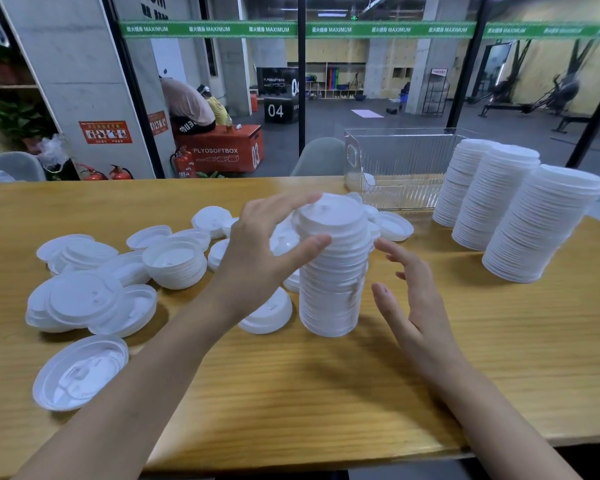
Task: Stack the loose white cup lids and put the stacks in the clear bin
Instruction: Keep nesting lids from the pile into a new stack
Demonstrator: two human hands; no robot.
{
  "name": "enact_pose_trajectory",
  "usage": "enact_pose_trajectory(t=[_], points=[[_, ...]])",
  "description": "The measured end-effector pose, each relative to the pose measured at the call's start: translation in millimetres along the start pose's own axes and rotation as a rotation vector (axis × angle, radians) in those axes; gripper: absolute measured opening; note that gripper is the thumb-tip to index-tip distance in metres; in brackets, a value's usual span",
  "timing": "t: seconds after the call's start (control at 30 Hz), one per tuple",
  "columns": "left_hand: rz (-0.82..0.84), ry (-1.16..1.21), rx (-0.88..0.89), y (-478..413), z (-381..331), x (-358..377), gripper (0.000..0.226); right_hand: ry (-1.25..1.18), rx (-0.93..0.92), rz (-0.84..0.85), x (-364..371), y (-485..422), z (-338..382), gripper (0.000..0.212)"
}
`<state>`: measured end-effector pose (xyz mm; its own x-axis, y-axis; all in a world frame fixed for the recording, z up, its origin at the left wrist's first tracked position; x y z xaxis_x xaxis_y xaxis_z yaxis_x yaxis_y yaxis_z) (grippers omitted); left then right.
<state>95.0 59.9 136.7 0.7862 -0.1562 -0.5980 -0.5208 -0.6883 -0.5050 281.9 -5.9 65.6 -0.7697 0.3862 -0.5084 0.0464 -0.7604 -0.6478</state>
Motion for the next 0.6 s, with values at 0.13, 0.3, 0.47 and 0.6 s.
enact_pose_trajectory(t=[0.13,0.3,0.47,0.6], points=[[0.025,-0.011,-0.022,-6,5,7,0.05,-0.002,0.009,0.0,-1,0,0,0.049],[0.046,0.034,-0.054,-6,12,12,0.05,-0.005,0.005,0.007,0,0,2,0.049],[0.07,0.059,-0.057,-5,11,16,0.051,-0.002,0.0,0.002,-1,0,3,0.049],[0.07,0.022,-0.031,-5,11,18,0.05,-0.001,-0.001,0.003,-1,0,3,0.048]])
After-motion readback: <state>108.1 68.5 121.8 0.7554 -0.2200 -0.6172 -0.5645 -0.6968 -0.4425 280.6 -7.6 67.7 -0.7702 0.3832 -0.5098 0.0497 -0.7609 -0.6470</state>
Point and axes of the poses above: each hand's wrist, its own y-axis away from the middle knuckle, its own x-axis out of the palm, z = x × y, the point moved 8 cm from there along -y, towards the middle knuckle, and after that the axes turned 9 degrees about z, right-handed, at the moved point
